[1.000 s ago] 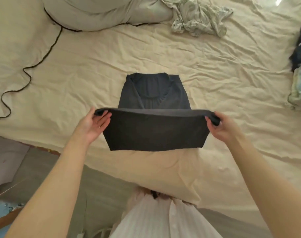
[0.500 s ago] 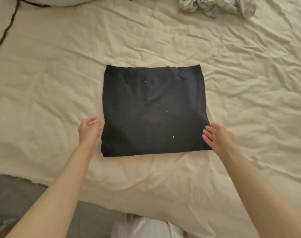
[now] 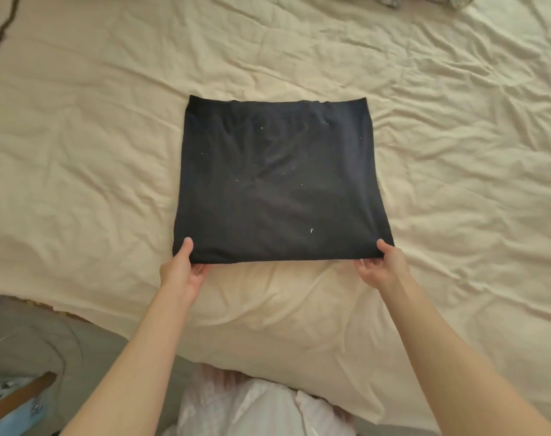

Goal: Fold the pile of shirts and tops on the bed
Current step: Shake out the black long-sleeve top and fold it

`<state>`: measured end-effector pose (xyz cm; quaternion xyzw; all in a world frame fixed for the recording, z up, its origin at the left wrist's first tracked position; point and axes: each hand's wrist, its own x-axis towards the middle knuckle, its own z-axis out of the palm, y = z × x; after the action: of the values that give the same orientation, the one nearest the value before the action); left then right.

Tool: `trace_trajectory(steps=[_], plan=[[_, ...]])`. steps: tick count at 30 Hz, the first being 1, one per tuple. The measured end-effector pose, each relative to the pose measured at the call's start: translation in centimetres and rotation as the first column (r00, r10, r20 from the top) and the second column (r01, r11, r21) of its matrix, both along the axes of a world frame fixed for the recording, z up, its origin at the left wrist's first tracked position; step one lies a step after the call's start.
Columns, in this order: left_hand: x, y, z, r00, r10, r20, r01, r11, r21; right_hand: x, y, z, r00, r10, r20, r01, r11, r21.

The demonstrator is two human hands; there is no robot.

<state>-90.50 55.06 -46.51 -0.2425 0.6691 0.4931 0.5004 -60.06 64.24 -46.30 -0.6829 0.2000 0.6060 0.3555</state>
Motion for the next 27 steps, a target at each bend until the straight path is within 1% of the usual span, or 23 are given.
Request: trace_trajectory(steps=[3, 8, 12, 15, 18, 20, 21, 22, 23, 24, 25, 26, 27], plan=[[1.4, -3.3, 1.8, 0.996, -0.022, -0.083, 0.024, 0.999, 0.022, 1.8, -2.8, 1.6, 0.998, 0.041, 0.039, -0.043, 0.998, 0.04], [4.1, -10.0, 4.5, 0.992, 0.022, -0.127, -0.034, 0.995, -0.093, 6.2, -8.3, 3.9, 0.992, 0.064, 0.109, -0.063, 0.998, -0.014], [6.4, -13.5, 5.6, 0.989, 0.045, -0.138, -0.062, 0.99, -0.123, 8.4, -11.7, 3.9, 0.993, 0.064, 0.096, -0.059, 0.997, -0.053], [7.3, -14.3, 6.3, 0.989, 0.058, -0.135, -0.074, 0.99, -0.118, 8.9, -13.1, 4.1, 0.996, 0.056, 0.071, -0.053, 0.998, -0.042], [7.6, -14.1, 7.1, 0.981, 0.006, -0.196, -0.027, 0.994, -0.104, 9.0, -13.0, 5.0, 0.994, 0.076, 0.079, -0.077, 0.997, 0.012], [7.7, -13.4, 7.8, 0.952, -0.08, -0.296, 0.042, 0.99, -0.132, 9.1, -12.7, 5.2, 0.99, 0.117, 0.083, -0.12, 0.992, 0.029], [7.9, -12.9, 8.0, 0.921, -0.138, -0.365, 0.088, 0.985, -0.15, 9.1, -12.6, 5.2, 0.987, 0.142, 0.073, -0.144, 0.989, 0.029], [8.4, -12.3, 8.3, 0.872, -0.203, -0.446, 0.144, 0.976, -0.163, 9.0, -12.6, 5.1, 0.985, 0.165, 0.059, -0.167, 0.986, 0.027], [9.3, -11.5, 8.8, 0.789, -0.289, -0.542, 0.223, 0.957, -0.185, 9.0, -12.7, 5.0, 0.983, 0.18, 0.042, -0.181, 0.983, 0.023], [10.5, -10.6, 9.3, 0.667, -0.381, -0.64, 0.315, 0.923, -0.221, 9.0, -12.9, 4.9, 0.982, 0.189, 0.02, -0.189, 0.982, 0.018], [12.0, -9.5, 9.7, 0.526, -0.45, -0.722, 0.399, 0.88, -0.257, 9.0, -13.1, 4.8, 0.98, 0.197, -0.003, -0.197, 0.98, 0.013], [13.9, -8.2, 10.1, 0.408, -0.472, -0.782, 0.469, 0.843, -0.264, 9.0, -13.4, 4.9, 0.979, 0.203, -0.024, -0.203, 0.979, 0.003], [16.1, -6.9, 10.6, 0.326, -0.466, -0.822, 0.539, 0.806, -0.243, 9.2, -13.6, 5.0, 0.977, 0.209, -0.037, -0.209, 0.978, -0.006]])
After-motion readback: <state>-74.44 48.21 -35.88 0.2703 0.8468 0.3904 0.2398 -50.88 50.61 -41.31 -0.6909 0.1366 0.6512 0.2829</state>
